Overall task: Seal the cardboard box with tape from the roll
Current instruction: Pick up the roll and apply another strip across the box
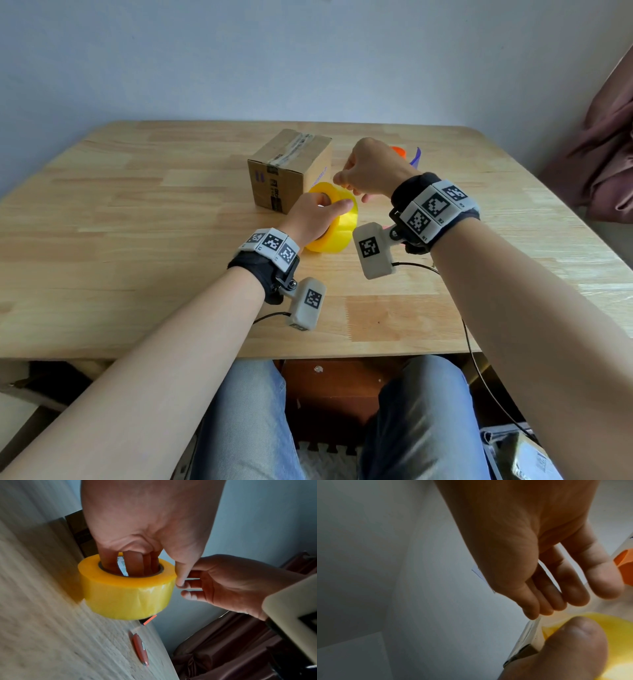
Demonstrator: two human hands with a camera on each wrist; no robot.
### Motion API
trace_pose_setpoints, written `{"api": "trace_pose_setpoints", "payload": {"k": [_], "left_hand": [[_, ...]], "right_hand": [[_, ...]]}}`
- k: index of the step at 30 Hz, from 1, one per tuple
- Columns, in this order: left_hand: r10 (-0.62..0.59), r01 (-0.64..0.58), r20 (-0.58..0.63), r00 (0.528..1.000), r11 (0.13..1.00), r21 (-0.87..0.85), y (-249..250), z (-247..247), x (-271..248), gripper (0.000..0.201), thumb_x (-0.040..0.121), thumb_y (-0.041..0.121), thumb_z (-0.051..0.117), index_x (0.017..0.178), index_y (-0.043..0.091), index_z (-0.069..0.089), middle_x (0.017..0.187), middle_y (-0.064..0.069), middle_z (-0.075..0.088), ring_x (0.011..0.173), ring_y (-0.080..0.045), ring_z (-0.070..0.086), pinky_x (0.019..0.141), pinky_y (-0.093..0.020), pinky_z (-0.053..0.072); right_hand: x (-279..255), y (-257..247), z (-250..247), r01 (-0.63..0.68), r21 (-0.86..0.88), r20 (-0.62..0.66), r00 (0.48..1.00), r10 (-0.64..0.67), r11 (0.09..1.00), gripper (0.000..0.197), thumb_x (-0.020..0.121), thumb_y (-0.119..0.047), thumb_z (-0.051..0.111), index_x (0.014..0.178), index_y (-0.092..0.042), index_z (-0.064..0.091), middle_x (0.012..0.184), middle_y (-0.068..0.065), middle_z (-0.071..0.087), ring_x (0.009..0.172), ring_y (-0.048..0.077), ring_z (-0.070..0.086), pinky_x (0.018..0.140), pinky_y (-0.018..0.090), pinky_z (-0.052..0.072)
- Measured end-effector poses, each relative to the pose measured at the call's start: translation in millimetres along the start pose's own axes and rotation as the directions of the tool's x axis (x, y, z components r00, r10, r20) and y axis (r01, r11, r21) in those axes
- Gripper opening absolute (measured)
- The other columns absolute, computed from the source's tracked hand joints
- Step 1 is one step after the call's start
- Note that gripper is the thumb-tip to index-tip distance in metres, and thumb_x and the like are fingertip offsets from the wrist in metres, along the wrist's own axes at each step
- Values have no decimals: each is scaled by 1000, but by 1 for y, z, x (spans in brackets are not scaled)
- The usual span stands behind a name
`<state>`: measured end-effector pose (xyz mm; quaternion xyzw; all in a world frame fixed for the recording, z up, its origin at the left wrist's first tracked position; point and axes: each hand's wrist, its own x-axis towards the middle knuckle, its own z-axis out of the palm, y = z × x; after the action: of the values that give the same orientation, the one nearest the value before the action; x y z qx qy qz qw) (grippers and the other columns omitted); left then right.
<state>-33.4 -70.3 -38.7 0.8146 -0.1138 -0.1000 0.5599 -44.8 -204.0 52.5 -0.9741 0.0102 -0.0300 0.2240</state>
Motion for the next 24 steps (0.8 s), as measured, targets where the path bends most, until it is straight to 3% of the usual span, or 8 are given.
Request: {"api": "trace_pose_setpoints", "payload": {"k": [3, 6, 9, 11, 13, 17, 19, 24], "left_hand": [[0, 0, -22, 1000, 1000, 0, 4, 2, -1, 56, 91, 43, 68, 59, 23, 28, 54, 1, 25, 42, -13, 25, 49, -28, 24], [0, 0, 9, 1000, 999, 39, 7, 3, 1, 56, 93, 44, 66, 59, 22, 27, 53, 0, 24, 42, -14, 22, 48, -27, 22], [3, -6, 49, 999, 997, 74, 7, -1, -1, 53, 90, 44, 71, 60, 22, 32, 54, 2, 31, 43, -12, 27, 48, -24, 24], [30, -36, 58, 998, 994, 107, 8, -2, -3, 47, 90, 38, 72, 61, 20, 39, 58, 5, 41, 48, -8, 38, 52, -23, 29], [48, -54, 48, 998, 988, 141, 9, 1, -6, 47, 92, 32, 70, 61, 20, 37, 60, 5, 41, 52, -7, 39, 54, -25, 28], [50, -55, 52, 997, 992, 113, 11, 5, -6, 54, 90, 33, 70, 60, 21, 26, 56, 3, 25, 45, -12, 24, 49, -26, 23], [43, -48, 48, 998, 991, 122, 12, 5, -5, 55, 90, 34, 69, 60, 21, 25, 56, 3, 23, 45, -12, 22, 47, -25, 22], [22, -25, 29, 999, 991, 131, 11, 5, -1, 57, 89, 35, 70, 58, 20, 25, 52, 3, 23, 41, -12, 23, 44, -24, 23]], "right_hand": [[-1, -2, -1, 17, -15, -2, 1000, -17, 1000, 26, 95, -26, 70, 90, 0, 74, 81, 12, 76, 68, 28, 77, 67, 37, 62], [-1, 2, -3, -14, 24, 20, 1000, 14, 1000, 26, 97, -27, 68, 93, -2, 73, 84, 14, 76, 69, 28, 77, 63, 35, 62], [-3, 6, -6, -28, 54, 29, 999, 27, 998, 22, 92, -31, 74, 89, -9, 72, 77, 8, 74, 65, 21, 74, 51, 22, 56], [-4, 6, -6, -4, 37, 17, 1000, 4, 999, 14, 88, -23, 80, 88, -12, 71, 71, 1, 70, 64, 16, 70, 49, 17, 50], [-2, 4, -3, 24, -17, -34, 999, -25, 1000, 8, 86, -13, 80, 85, -11, 72, 73, 2, 71, 69, 18, 69, 58, 22, 54], [5, -1, 2, 45, -58, -100, 994, -51, 997, 8, 82, -5, 80, 85, -7, 73, 89, 10, 74, 84, 26, 72, 75, 37, 61], [5, -3, 1, 53, -62, -99, 993, -59, 997, 8, 80, -4, 80, 85, -6, 74, 81, 6, 72, 82, 26, 73, 75, 38, 62], [0, -5, -3, 99, -72, -75, 992, -105, 992, 9, 81, -5, 80, 78, -10, 73, 61, -6, 62, 68, 19, 68, 65, 29, 57]]}}
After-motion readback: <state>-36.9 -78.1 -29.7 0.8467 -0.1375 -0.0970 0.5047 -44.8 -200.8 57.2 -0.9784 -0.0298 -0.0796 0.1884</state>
